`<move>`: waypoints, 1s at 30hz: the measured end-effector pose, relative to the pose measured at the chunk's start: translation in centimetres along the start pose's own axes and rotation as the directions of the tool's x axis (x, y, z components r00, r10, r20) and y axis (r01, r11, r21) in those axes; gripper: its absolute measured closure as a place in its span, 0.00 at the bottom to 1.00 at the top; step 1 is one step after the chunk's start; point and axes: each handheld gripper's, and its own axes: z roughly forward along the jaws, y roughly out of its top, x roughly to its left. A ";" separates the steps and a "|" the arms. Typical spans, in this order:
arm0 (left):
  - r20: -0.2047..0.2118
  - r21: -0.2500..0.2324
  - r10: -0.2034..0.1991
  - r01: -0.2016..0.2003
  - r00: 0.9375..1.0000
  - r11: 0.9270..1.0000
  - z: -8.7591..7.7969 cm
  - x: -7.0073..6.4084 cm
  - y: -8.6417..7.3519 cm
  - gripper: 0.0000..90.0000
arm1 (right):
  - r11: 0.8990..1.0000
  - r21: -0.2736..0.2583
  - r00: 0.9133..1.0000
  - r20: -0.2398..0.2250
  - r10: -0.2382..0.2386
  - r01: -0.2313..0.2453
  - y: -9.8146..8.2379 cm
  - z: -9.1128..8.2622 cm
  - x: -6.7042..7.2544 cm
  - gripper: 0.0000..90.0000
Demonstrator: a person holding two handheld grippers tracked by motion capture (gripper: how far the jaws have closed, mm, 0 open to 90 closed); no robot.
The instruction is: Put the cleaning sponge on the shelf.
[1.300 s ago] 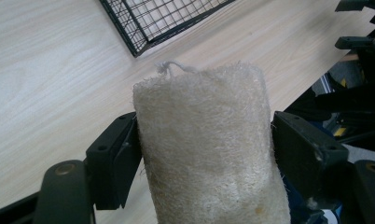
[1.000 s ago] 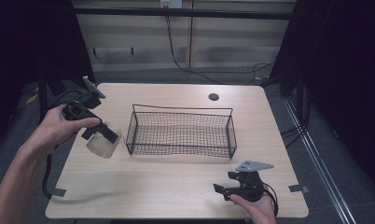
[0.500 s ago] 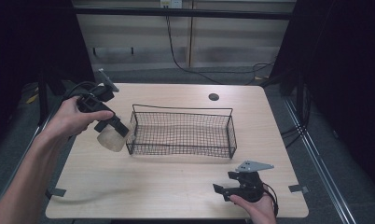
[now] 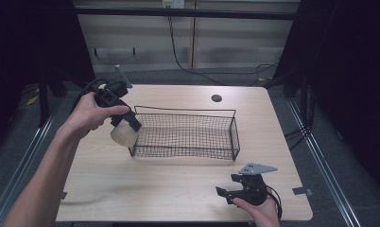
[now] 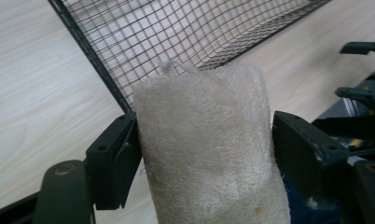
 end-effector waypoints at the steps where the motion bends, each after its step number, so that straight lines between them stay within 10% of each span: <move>1: -0.008 0.003 -0.008 0.008 1.000 1.000 0.1 -0.1 0.3 0.29 | 1.000 0.000 1.000 0.000 0.000 0.000 0.0 0.0 0.0 0.24; 15: -0.084 0.027 -0.075 0.078 0.994 0.997 2.4 -1.3 2.8 0.29 | 1.000 0.004 1.000 -0.004 0.003 -0.003 0.0 -0.1 0.1 0.24; 30: -0.150 -0.016 -0.182 0.182 0.972 0.983 4.5 -2.5 4.4 0.29 | 1.000 0.008 1.000 -0.006 0.002 -0.002 0.0 -0.1 0.1 0.24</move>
